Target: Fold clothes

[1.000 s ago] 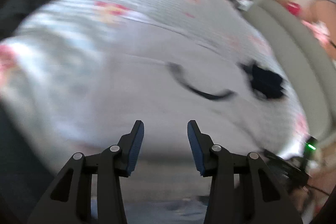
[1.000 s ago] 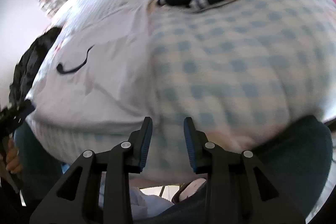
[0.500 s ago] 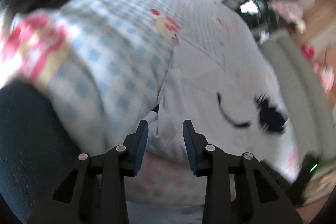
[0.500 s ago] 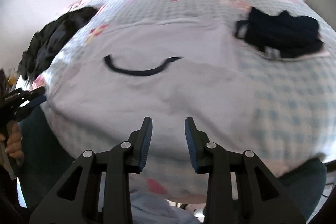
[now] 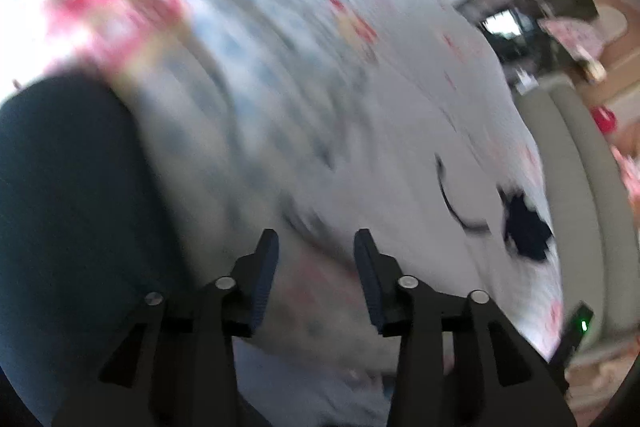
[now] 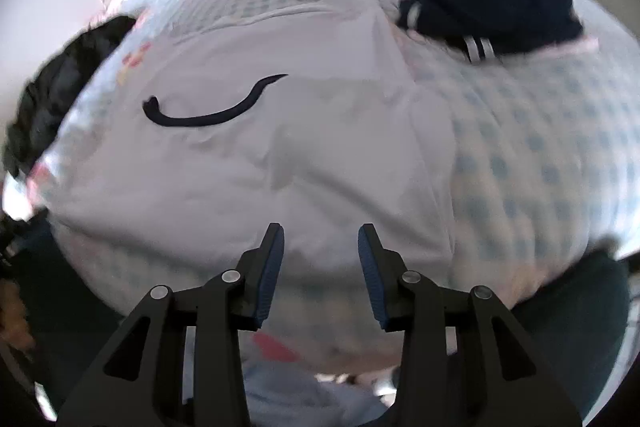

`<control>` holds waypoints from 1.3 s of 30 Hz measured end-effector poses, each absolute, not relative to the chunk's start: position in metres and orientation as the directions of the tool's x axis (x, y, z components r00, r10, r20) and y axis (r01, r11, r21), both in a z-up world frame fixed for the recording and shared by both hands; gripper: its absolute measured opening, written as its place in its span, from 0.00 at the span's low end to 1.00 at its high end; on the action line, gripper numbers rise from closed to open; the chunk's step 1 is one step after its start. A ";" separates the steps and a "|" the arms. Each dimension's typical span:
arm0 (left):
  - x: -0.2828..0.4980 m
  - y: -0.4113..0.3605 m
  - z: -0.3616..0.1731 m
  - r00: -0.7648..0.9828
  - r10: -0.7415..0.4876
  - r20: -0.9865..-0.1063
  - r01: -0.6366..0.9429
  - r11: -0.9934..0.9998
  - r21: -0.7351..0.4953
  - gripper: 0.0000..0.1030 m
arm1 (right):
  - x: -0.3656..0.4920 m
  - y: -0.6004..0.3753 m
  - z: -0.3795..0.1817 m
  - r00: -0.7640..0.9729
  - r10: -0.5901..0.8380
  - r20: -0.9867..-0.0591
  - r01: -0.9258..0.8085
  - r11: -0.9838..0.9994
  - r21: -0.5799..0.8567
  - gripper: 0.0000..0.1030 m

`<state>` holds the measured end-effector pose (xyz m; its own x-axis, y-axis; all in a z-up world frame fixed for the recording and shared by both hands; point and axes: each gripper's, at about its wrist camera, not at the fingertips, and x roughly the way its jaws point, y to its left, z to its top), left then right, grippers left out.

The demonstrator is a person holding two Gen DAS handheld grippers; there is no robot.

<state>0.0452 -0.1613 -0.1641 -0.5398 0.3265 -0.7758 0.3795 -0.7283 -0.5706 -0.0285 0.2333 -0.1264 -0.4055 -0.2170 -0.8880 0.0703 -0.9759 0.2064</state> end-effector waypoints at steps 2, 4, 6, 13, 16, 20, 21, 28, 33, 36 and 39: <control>0.042 -0.154 -0.174 -0.518 0.380 -0.766 0.365 -0.712 -0.600 0.41 | -0.021 0.242 -0.134 -0.366 -0.296 -0.882 0.055 -0.953 0.297 0.38; 0.034 -0.152 -0.181 -0.519 0.412 -0.749 0.366 -0.684 -0.631 0.43 | -0.015 0.250 -0.147 -0.326 -0.346 -0.880 0.029 -0.934 0.356 0.38; 0.027 -0.150 -0.183 -0.531 0.435 -0.727 0.363 -0.658 -0.659 0.43 | -0.010 0.260 -0.156 -0.318 -0.369 -0.874 -0.008 -0.920 0.391 0.38; 0.014 -0.163 -0.186 -0.611 0.362 -0.704 0.405 -0.622 -0.670 0.43 | -0.012 0.294 -0.162 -0.407 -0.414 -0.814 -0.119 -0.859 0.497 0.38; 0.016 -0.159 -0.195 -0.615 0.426 -0.664 0.385 -0.572 -0.724 0.40 | -0.014 0.302 -0.164 -0.441 -0.437 -0.784 -0.145 -0.827 0.543 0.38; 0.022 -0.159 -0.183 -0.698 0.445 -0.561 0.294 -0.536 -0.791 0.40 | -0.009 0.306 -0.154 -0.503 -0.445 -0.741 -0.117 -0.814 0.569 0.40; 0.020 -0.156 -0.184 -0.683 0.441 -0.582 0.305 -0.552 -0.776 0.40 | -0.007 0.309 -0.149 -0.519 -0.455 -0.723 -0.107 -0.805 0.583 0.40; 0.006 -0.134 -0.192 -0.602 0.468 -0.646 0.308 -0.610 -0.730 0.41 | -0.007 0.316 -0.160 -0.494 -0.429 -0.757 -0.157 -0.812 0.562 0.40; 0.007 -0.139 -0.192 -0.592 0.473 -0.653 0.310 -0.615 -0.725 0.43 | -0.007 0.320 -0.169 -0.469 -0.406 -0.784 -0.197 -0.818 0.541 0.42; -0.001 -0.135 -0.191 -0.579 0.468 -0.667 0.299 -0.639 -0.708 0.42 | -0.015 0.318 -0.170 -0.464 -0.393 -0.794 -0.210 -0.822 0.529 0.46; 0.000 -0.135 -0.175 -0.609 0.417 -0.675 0.262 -0.697 -0.668 0.27 | -0.025 0.310 -0.167 -0.451 -0.376 -0.809 -0.194 -0.844 0.500 0.39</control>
